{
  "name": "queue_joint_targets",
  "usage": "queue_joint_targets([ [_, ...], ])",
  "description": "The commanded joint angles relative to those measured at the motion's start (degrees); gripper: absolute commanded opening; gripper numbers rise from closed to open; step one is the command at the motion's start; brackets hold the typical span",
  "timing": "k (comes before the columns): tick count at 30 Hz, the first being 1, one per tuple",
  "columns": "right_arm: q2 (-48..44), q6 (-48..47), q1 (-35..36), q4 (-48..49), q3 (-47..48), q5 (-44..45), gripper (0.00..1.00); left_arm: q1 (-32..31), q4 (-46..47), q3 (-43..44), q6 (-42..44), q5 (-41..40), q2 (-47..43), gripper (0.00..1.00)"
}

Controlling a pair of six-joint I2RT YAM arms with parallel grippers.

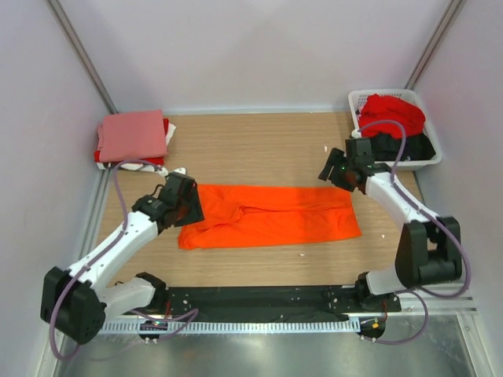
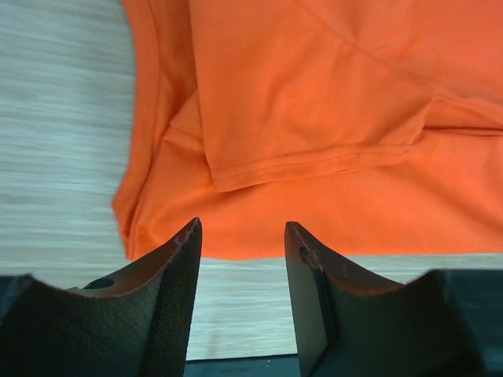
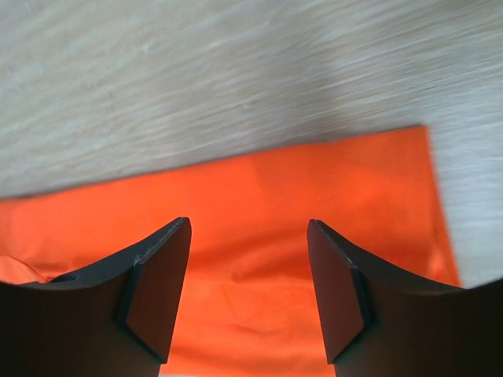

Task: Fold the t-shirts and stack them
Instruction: Fold the tshirt

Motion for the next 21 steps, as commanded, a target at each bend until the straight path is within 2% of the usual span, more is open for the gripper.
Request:
queue_joint_targets([
  [1, 7.5, -1.5, 1.4, 5.2, -0.6, -7.1, 0.66, -1.6, 10.9, -2.7, -5.1, 2.1, 5.4, 0.47],
  [7, 17.5, -0.5, 3.1, 3.9, -0.4, -2.5, 0.63, -2.3, 17.8, -3.8, -5.0, 1.5, 17.1, 0.43],
  [12, 16.4, 1.6, 6.6, 4.1, -5.1, -1.5, 0.63, -2.2, 19.9, 1.1, -3.0, -0.1, 29.4, 0.43],
  [14, 14.1, 2.8, 10.2, 3.7, -7.0, -1.1, 0.64, -2.1, 19.4, 3.8, -1.8, -1.0, 33.1, 0.42],
  [16, 11.7, 4.9, 13.0, 3.9, -11.0, -1.9, 0.64, -1.6, 18.3, 9.7, -1.0, -1.3, 38.4, 0.42],
  [17, 8.9, 7.5, 17.0, 3.9, -14.0, -2.5, 0.64, -1.3, 17.7, 12.0, -0.2, -1.4, 40.2, 0.42],
  [19, 6.1, 11.3, 21.8, 5.6, -17.2, -3.8, 0.64, -0.9, 14.9, 22.0, 0.6, -1.1, 46.9, 0.42],
  [21, 2.9, 18.3, 31.2, 9.6, -21.3, -5.1, 0.64, -0.9, 13.2, 30.2, 1.9, -0.6, 54.8, 0.42],
])
